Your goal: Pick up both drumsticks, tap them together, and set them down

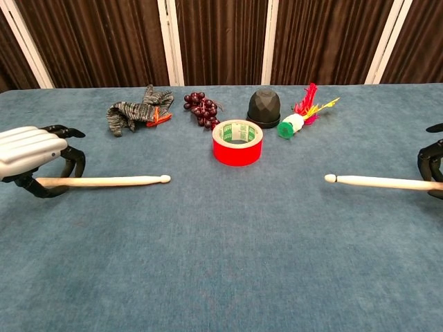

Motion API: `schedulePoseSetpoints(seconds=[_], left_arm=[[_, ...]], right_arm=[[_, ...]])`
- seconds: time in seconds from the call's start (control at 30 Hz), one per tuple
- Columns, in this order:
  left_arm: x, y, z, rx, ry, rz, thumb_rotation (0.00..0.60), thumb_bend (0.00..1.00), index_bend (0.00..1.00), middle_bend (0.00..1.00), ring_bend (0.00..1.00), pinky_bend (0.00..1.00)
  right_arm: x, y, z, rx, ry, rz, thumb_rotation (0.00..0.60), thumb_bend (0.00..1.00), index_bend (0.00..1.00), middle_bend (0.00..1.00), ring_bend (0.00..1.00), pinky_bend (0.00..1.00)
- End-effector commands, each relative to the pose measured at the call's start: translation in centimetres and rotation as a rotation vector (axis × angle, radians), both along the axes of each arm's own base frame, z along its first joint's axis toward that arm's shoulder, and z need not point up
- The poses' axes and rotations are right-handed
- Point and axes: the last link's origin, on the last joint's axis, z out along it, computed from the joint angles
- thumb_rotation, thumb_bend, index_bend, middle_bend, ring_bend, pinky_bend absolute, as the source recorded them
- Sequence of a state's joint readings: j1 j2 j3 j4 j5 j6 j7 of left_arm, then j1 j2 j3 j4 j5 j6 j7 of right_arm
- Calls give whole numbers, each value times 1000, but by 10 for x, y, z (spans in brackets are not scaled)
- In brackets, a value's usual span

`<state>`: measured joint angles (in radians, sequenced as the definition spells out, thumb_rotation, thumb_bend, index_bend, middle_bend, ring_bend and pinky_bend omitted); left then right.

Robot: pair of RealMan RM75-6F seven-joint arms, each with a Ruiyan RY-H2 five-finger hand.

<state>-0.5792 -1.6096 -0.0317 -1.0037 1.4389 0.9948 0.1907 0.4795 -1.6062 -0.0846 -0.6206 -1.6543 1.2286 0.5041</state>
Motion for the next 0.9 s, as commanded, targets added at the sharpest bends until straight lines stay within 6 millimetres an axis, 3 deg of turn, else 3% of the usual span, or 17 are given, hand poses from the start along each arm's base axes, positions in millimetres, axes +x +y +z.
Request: schedulePoseSetpoints(seconds=[0.03, 0.3, 0.7, 0.9], left_arm=[[0, 0, 0, -2, 13, 6, 600, 506, 388, 446, 27, 0], [5, -1, 10, 17, 42, -4, 600, 506, 337, 324, 0, 0], [12, 3, 78, 169, -40, 9, 600, 506, 320, 316, 0, 0], [3, -1, 97, 192, -53, 47, 600, 507, 319, 316, 0, 0]], right_arm=[[0, -1, 1, 0, 1, -5, 600, 481, 812, 632, 433, 36], [3, -1, 0, 3, -11, -5, 600, 481, 812, 633, 433, 36], [16, -8, -7, 20, -41, 16, 600, 481, 812, 632, 433, 36], [14, -13, -11, 8, 22, -8, 600, 470, 749, 603, 391, 36]])
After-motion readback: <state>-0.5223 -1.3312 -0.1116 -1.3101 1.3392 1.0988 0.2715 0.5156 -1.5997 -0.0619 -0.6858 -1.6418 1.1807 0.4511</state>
